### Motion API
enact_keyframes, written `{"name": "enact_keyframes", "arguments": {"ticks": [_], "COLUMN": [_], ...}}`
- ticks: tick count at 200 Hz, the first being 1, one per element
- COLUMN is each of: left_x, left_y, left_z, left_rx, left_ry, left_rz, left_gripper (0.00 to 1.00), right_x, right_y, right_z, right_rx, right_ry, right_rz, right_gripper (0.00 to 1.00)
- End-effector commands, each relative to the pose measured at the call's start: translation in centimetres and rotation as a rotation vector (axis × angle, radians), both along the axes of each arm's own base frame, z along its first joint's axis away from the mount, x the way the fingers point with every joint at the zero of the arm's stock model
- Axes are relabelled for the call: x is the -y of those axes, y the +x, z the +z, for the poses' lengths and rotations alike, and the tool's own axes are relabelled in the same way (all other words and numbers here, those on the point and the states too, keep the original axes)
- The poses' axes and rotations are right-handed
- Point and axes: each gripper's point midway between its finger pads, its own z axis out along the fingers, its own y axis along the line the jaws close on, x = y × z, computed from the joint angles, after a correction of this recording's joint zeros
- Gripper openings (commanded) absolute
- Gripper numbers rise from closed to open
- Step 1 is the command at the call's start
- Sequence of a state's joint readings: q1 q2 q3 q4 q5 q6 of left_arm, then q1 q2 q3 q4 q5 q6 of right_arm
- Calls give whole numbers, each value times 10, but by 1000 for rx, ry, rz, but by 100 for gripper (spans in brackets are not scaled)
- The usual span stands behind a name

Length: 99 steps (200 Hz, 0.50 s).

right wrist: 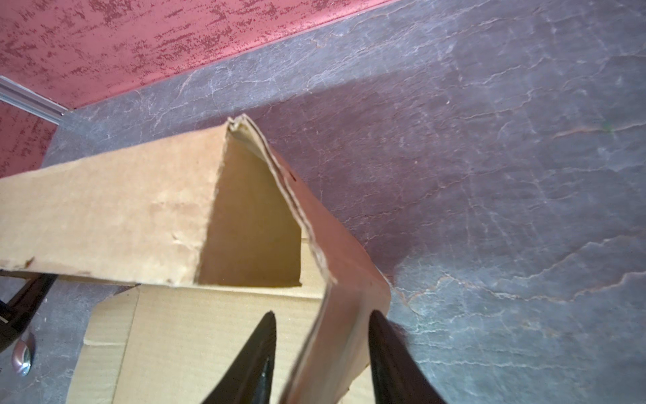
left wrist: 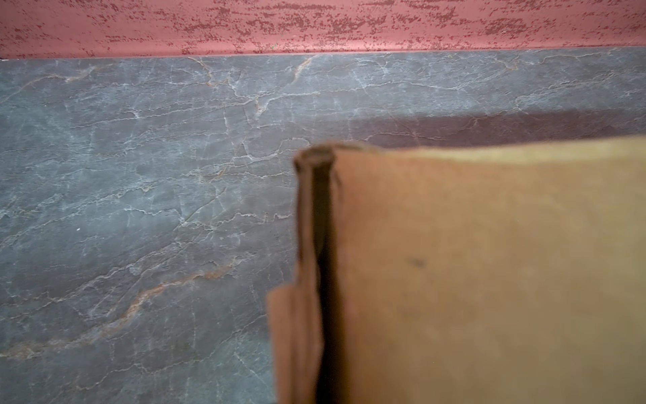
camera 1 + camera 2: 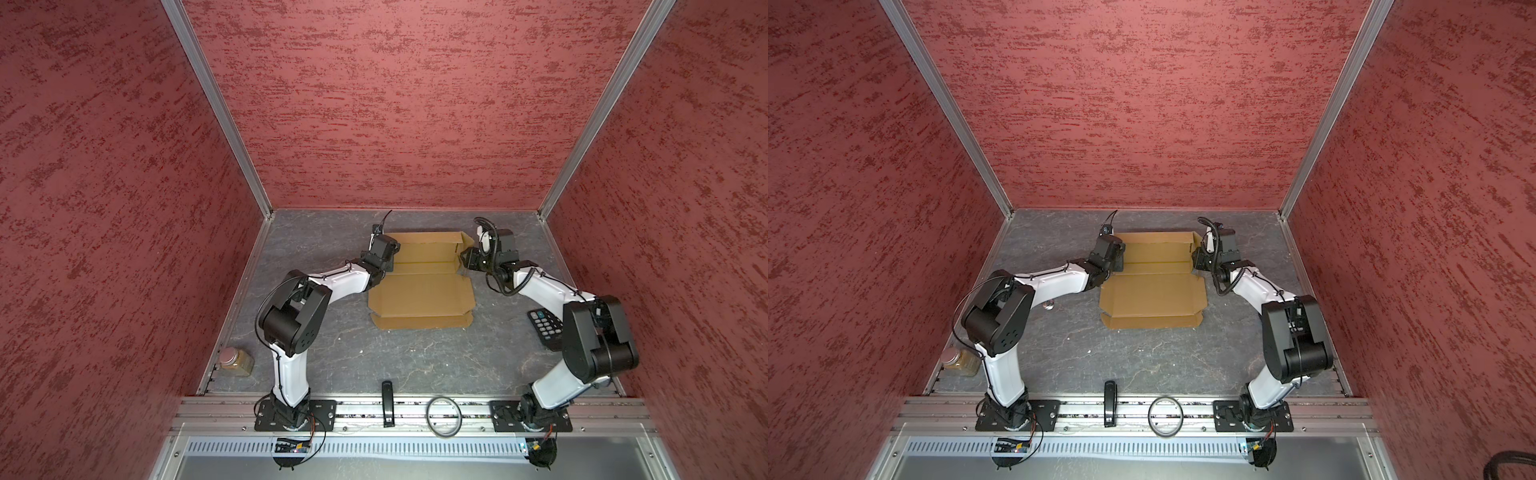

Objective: Assemble paper box
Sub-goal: Fold the bottom flaps of a flat cardboard box at the center of the table.

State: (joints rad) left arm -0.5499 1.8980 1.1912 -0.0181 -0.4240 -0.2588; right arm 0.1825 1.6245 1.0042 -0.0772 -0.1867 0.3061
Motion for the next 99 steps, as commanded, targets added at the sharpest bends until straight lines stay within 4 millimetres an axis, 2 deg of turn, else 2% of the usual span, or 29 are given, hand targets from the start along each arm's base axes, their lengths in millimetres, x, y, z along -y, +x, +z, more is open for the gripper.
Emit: {"name": "enact_keyframes", "arguments": {"ticks": [1, 52, 99], "left_x": [3, 2, 2], "left_y": [-6, -5, -5], "left_z": [-4, -3, -4], "left_rx": [-22, -24, -26], "left_ry": [9, 13, 14], "left_rz": [-26, -22, -22], "left_gripper": [0, 0, 0], "right_x": [0, 0, -1], "right_y": [3, 0, -13], "right_z": [4, 15, 42], "right_rx": [10, 23, 62], "right_ry": [-17, -16, -24], "right_rz": [-5, 6, 41], "right_gripper": [49, 58, 64]}}
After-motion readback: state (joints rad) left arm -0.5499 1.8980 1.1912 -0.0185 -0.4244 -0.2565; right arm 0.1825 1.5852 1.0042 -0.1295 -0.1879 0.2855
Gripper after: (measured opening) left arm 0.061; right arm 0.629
